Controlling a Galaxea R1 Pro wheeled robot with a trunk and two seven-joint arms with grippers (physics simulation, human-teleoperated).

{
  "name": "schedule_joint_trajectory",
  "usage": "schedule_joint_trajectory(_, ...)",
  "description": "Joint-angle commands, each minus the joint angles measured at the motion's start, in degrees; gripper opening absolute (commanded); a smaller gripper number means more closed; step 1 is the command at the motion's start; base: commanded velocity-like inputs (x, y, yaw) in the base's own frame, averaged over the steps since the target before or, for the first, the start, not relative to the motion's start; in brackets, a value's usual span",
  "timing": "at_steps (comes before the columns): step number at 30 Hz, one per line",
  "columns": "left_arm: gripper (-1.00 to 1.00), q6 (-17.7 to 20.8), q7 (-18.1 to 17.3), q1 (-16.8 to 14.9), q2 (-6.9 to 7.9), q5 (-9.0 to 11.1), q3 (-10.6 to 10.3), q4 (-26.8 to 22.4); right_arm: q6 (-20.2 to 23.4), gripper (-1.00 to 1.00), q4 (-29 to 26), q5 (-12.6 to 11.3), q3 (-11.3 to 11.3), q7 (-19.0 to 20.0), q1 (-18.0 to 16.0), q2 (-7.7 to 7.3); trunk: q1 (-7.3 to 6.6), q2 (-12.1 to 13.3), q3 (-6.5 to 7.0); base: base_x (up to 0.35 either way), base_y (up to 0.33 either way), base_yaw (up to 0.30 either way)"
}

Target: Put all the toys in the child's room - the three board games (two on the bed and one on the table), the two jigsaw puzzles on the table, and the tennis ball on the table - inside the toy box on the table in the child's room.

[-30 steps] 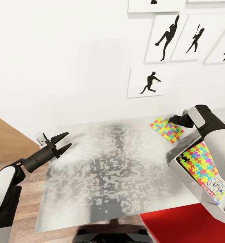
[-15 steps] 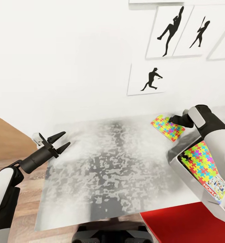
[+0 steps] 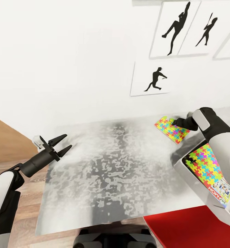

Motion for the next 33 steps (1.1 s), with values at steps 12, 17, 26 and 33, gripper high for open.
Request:
schedule_joint_trajectory(12, 1.00, 0.22, -0.48, -0.04, 0.00, -0.46, -0.01, 0.01, 0.23, 1.00, -0.06, -0.86, -0.05, 0.26, 0.17, -0.62, 0.03, -0.09, -0.15, 0.000, 0.000, 0.000)
schedule_joint_trajectory(17, 1.00, 0.22, -0.44, -0.04, 0.00, -0.46, -0.02, 0.01, 0.20, 1.00, -0.06, -0.91, -0.15, 1.29, 0.19, -1.13, 0.03, -0.09, -0.24, 0.000, 0.000, 0.000)
schedule_joint_trajectory(26, 1.00, 0.22, -0.40, -0.04, 0.00, -0.46, -0.02, 0.01, 0.13, 1.00, -0.06, -0.90, -0.25, 2.73, 0.16, -1.65, 0.03, -0.09, -0.77, 0.000, 0.000, 0.000)
schedule_joint_trajectory(33, 1.00, 0.22, -0.39, -0.04, 0.00, -0.46, -0.03, 0.01, 0.12, 1.00, -0.06, -0.90, -0.27, 2.99, 0.13, -1.91, 0.03, -0.09, -1.34, 0.000, 0.000, 0.000)
